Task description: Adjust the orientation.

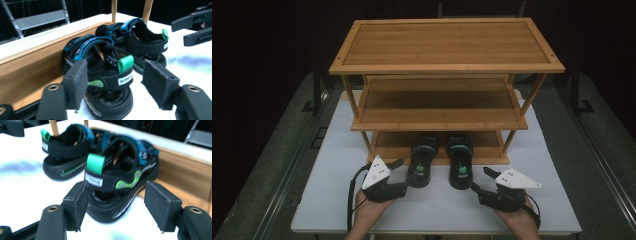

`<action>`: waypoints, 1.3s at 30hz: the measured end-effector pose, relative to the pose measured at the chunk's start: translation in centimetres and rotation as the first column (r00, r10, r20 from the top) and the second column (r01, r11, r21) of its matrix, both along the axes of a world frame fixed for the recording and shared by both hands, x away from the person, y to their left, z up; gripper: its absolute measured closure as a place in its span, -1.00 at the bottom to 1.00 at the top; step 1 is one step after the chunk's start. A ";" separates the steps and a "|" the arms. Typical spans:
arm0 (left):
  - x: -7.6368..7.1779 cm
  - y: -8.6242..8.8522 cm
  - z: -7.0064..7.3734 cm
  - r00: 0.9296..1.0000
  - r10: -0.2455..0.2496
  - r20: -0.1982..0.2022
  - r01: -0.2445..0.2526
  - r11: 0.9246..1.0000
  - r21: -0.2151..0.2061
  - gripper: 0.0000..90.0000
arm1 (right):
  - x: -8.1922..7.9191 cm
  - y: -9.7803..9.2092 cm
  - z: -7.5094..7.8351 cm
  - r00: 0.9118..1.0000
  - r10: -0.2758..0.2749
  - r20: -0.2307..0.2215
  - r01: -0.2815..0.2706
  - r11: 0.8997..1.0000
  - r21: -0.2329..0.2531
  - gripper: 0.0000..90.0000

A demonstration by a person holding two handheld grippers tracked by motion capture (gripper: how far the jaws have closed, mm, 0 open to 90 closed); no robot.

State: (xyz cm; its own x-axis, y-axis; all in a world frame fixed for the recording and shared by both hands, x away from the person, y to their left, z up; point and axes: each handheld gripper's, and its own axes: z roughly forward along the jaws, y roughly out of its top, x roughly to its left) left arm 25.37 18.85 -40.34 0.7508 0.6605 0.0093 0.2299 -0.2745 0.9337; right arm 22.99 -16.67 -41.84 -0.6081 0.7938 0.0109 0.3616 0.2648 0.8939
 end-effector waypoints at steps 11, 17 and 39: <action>-0.4 -0.2 -2.6 0.998 0.012 -0.063 -0.008 0.998 0.065 -0.47 | 0.7 1.3 -2.0 0.996 0.017 -0.084 -0.023 0.997 -0.070 -0.37; 0.2 -0.6 -3.8 0.994 0.011 -0.113 0.003 0.993 0.120 -0.51 | 1.1 2.0 -2.6 0.992 0.016 -0.122 -0.029 0.994 -0.108 -0.39; 2.1 -1.9 -4.4 0.986 0.010 -0.168 0.020 0.984 0.174 -0.33 | 2.5 3.7 -3.4 0.989 -0.009 -0.147 -0.019 0.982 -0.189 -0.47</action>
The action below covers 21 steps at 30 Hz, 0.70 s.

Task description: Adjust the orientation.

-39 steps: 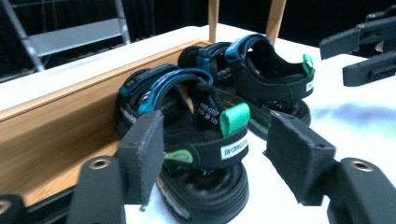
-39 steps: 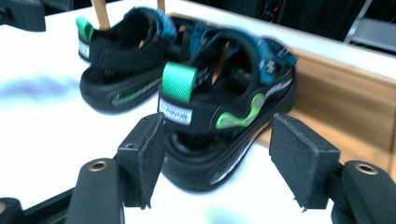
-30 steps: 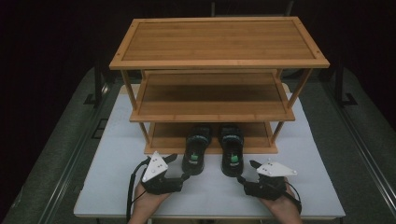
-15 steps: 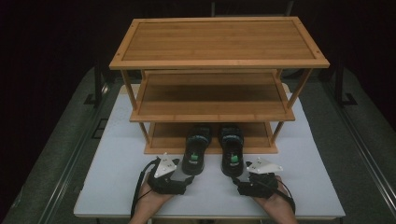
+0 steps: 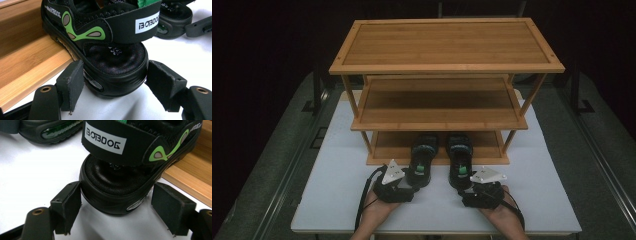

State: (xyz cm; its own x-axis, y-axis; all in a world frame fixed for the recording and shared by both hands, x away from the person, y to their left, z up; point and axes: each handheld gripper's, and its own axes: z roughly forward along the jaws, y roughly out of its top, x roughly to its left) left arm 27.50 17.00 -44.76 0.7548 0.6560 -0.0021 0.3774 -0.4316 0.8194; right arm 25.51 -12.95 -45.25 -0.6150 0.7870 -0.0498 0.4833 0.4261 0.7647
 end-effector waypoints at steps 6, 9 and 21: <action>0.3 -0.2 0.1 1.000 -0.001 -0.003 0.001 1.000 -0.014 -0.32 | 0.3 -0.3 0.1 1.000 0.023 -0.004 -0.023 1.000 -0.002 -0.47; 0.6 -0.4 0.1 1.000 0.001 -0.006 -0.001 1.000 -0.019 -0.32 | 0.4 -0.4 0.1 0.999 0.034 -0.009 -0.034 0.999 -0.005 -0.47; 1.3 -1.0 0.5 1.000 -0.015 -0.005 0.015 0.999 -0.049 -0.26 | 1.3 -0.7 0.6 0.998 0.061 -0.016 -0.060 0.998 0.012 -0.47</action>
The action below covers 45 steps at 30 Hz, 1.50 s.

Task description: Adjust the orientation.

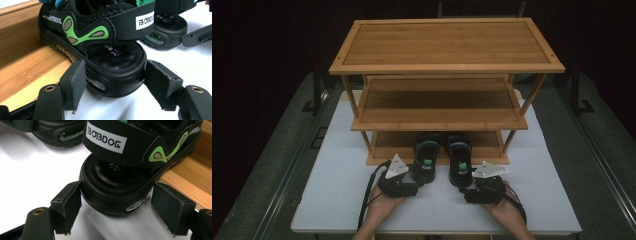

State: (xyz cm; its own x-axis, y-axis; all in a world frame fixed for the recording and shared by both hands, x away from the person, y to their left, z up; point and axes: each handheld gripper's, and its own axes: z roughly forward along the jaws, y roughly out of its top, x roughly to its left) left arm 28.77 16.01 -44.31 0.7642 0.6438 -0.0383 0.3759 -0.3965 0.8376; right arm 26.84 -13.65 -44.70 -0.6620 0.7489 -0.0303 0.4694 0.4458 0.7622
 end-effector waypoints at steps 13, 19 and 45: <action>0.6 -0.5 0.6 1.000 -0.009 0.014 0.009 1.000 -0.003 -0.26 | 1.2 0.0 0.6 0.999 0.028 -0.018 -0.028 1.000 -0.001 -0.47; 0.9 -0.6 0.6 1.000 -0.009 0.011 0.009 1.000 -0.003 -0.26 | 1.7 -0.1 1.2 0.999 0.038 -0.026 -0.037 0.999 0.019 -0.43; 2.1 -1.4 0.4 1.000 0.013 0.012 -0.013 1.000 -0.012 -0.27 | 3.0 0.8 1.4 1.000 0.024 0.004 -0.024 0.999 0.023 -0.42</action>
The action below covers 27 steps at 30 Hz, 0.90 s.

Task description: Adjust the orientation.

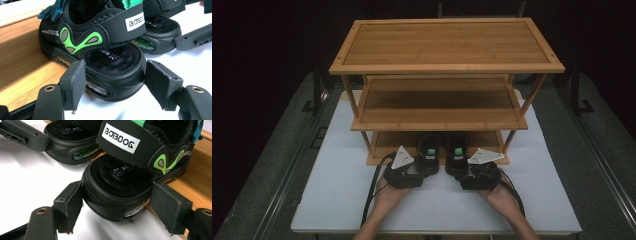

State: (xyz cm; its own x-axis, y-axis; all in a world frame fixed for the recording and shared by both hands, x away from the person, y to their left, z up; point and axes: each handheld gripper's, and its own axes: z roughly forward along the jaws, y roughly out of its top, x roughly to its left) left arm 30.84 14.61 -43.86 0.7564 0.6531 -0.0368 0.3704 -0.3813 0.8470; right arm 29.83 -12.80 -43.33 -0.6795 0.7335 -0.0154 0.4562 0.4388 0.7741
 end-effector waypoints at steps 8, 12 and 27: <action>-0.9 0.2 0.6 1.000 0.000 0.006 0.000 1.000 0.006 -0.26 | -0.7 -0.5 0.2 0.999 -0.043 0.011 0.043 0.999 0.029 -0.38; -1.6 0.4 0.6 1.000 0.003 0.008 -0.003 1.000 -0.008 -0.16 | -1.5 -0.6 0.6 0.998 -0.055 0.020 0.054 0.998 0.037 -0.26; -1.9 0.8 0.1 1.000 0.029 0.002 -0.029 1.000 0.006 0.38 | -3.4 -0.5 -0.4 0.992 -0.114 0.045 0.112 0.993 0.033 0.48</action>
